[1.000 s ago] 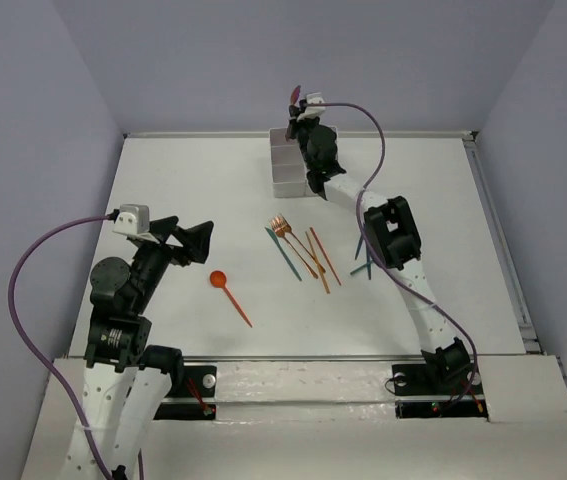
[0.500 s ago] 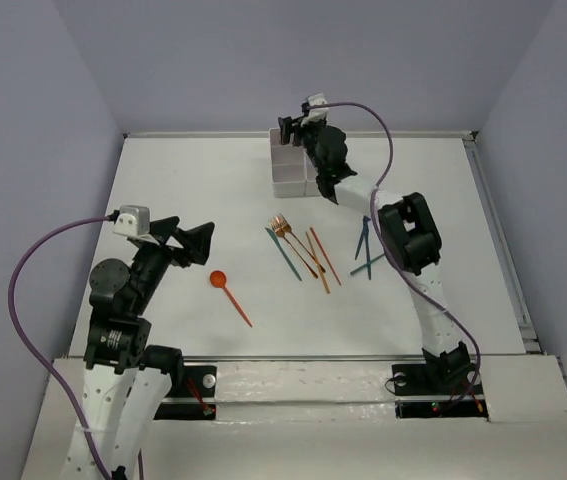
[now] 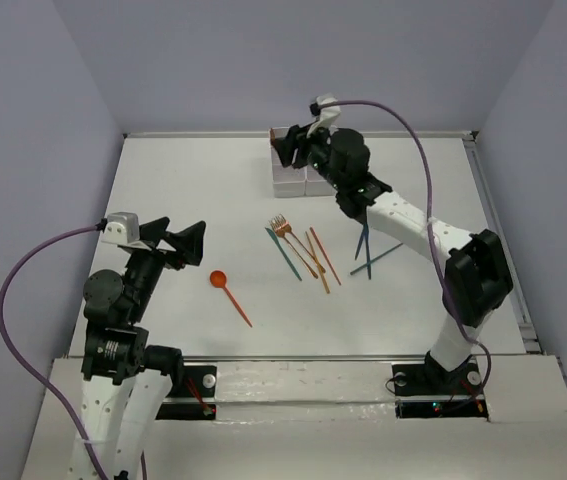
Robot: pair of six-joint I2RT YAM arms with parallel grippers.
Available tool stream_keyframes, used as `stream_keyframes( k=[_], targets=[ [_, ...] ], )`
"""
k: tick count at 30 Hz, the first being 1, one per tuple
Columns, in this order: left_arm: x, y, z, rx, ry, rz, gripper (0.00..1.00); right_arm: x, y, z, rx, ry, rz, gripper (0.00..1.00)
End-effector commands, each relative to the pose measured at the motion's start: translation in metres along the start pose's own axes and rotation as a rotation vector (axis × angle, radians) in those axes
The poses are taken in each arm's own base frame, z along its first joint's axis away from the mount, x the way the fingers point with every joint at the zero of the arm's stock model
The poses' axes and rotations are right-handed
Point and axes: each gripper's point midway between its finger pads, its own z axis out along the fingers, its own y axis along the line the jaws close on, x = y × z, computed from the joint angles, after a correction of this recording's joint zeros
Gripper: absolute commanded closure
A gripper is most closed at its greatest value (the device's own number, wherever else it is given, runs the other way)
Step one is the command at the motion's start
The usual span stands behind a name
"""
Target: Sort the eating utensils into containers
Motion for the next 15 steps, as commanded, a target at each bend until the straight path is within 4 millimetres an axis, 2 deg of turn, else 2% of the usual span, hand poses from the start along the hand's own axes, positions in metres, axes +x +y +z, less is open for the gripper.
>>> stream_keyframes(
  k=[1, 3, 4, 5, 6, 7, 8, 9, 10, 11, 12, 13, 15],
  targets=[
    [-0.03, 0.01, -0.007, -0.094, -0.097, -0.017, 0.01, 0.132, 0.095, -0.048, -0.137, 0.416, 0.023, 0.44],
    [-0.032, 0.023, -0.01, -0.169, -0.118, -0.041, 0.01, 0.157, 0.115, -0.063, -0.161, 0.493, 0.028, 0.38],
    [-0.034, 0.03, -0.012, -0.214, -0.133, -0.051, 0.01, 0.179, 0.129, -0.073, -0.183, 0.558, 0.021, 0.36],
    [-0.036, 0.037, -0.015, -0.259, -0.149, -0.063, 0.01, 0.187, 0.136, -0.07, -0.173, 0.583, 0.029, 0.34],
    [-0.037, 0.041, -0.016, -0.28, -0.154, -0.063, 0.01, 0.181, 0.146, -0.07, -0.188, 0.586, 0.025, 0.32],
    [-0.038, 0.045, -0.019, -0.305, -0.162, -0.071, 0.01, 0.192, 0.157, -0.072, -0.2, 0.635, 0.01, 0.31],
    [-0.038, 0.045, -0.019, -0.305, -0.161, -0.073, 0.01, 0.205, 0.159, -0.077, -0.188, 0.671, 0.004, 0.3],
    [-0.041, 0.048, -0.021, -0.325, -0.174, -0.075, 0.01, 0.206, 0.164, -0.075, -0.192, 0.677, 0.009, 0.3],
    [-0.041, 0.05, -0.023, -0.338, -0.175, -0.078, 0.01, 0.221, 0.17, -0.079, -0.202, 0.711, 0.013, 0.3],
    [-0.043, 0.052, -0.025, -0.354, -0.187, -0.083, 0.01, 0.226, 0.181, -0.081, -0.22, 0.725, 0.013, 0.31],
    [-0.044, 0.053, -0.025, -0.362, -0.188, -0.084, 0.01, 0.234, 0.178, -0.081, -0.2, 0.748, 0.014, 0.31],
    [-0.044, 0.054, -0.026, -0.366, -0.191, -0.088, 0.01, 0.255, 0.18, -0.09, -0.194, 0.814, -0.002, 0.33],
    [-0.046, 0.054, -0.028, -0.373, -0.199, -0.089, 0.01, 0.267, 0.195, -0.098, -0.215, 0.85, -0.013, 0.34]
  ],
)
